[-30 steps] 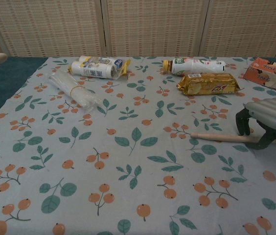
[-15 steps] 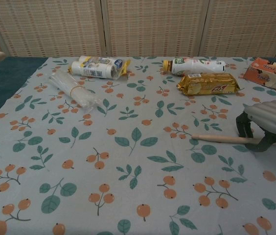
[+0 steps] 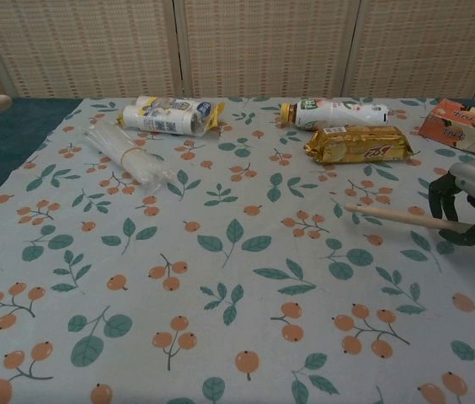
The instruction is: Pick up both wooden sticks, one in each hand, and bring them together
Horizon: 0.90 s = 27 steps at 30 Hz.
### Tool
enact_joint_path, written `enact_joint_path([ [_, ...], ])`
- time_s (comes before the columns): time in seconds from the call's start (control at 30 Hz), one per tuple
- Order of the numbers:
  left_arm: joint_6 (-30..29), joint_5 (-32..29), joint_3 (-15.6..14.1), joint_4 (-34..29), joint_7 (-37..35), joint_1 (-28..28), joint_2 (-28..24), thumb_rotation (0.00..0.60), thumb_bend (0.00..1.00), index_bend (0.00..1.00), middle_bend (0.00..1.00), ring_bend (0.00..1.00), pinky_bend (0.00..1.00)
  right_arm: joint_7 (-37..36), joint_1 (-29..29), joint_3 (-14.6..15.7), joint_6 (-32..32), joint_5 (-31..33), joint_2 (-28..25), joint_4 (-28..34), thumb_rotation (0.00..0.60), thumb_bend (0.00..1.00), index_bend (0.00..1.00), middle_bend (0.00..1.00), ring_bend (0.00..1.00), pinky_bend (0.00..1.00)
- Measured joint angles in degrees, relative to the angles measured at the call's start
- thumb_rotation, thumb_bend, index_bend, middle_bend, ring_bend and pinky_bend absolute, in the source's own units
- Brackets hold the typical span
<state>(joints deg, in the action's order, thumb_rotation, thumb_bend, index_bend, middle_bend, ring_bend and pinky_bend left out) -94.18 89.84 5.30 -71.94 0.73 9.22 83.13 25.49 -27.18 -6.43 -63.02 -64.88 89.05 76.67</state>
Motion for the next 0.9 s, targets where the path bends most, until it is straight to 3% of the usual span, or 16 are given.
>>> enact_joint_path([
  [0.2, 3.8, -1.7, 0.6, 0.2, 1.0, 1.4, 1.7, 0.6, 0.46, 0.77, 0.9, 1.0, 1.0, -9.1, 1.7, -1.0, -2.5, -3.4, -4.4, 4.0, 0.6, 0.74, 0.81, 0.72, 0.88, 1.0],
  [0.43, 6.8, -1.6, 2.5, -2.0, 4.5, 5.9, 5.4, 0.6, 0.46, 0.77, 0.91, 1.0, 1.0, -20.5, 2.7, -0.9, -4.0, -12.0, -12.4, 13.8, 0.6, 0.74, 0.81, 0.72, 0.88, 1.0],
  [0.67, 12.7, -2.9, 3.9, -3.8, 9.3, 10.2, 8.6, 0.6, 0.46, 0.77, 0.91, 1.0, 1.0, -24.6, 1.9, -1.8, -4.5, -16.3, -17.8, 21.3, 0.6, 0.74, 0.81, 0.72, 0.88, 1.0],
  [0.9, 16.3, -1.4, 3.0, -6.1, 13.4, 13.5, 10.9, 0.6, 0.46, 0.77, 0.91, 1.0, 1.0, -25.2, -1.2, -4.1, -0.2, -14.5, -20.3, 26.0, 0.6, 0.74, 0.81, 0.72, 0.88, 1.0],
])
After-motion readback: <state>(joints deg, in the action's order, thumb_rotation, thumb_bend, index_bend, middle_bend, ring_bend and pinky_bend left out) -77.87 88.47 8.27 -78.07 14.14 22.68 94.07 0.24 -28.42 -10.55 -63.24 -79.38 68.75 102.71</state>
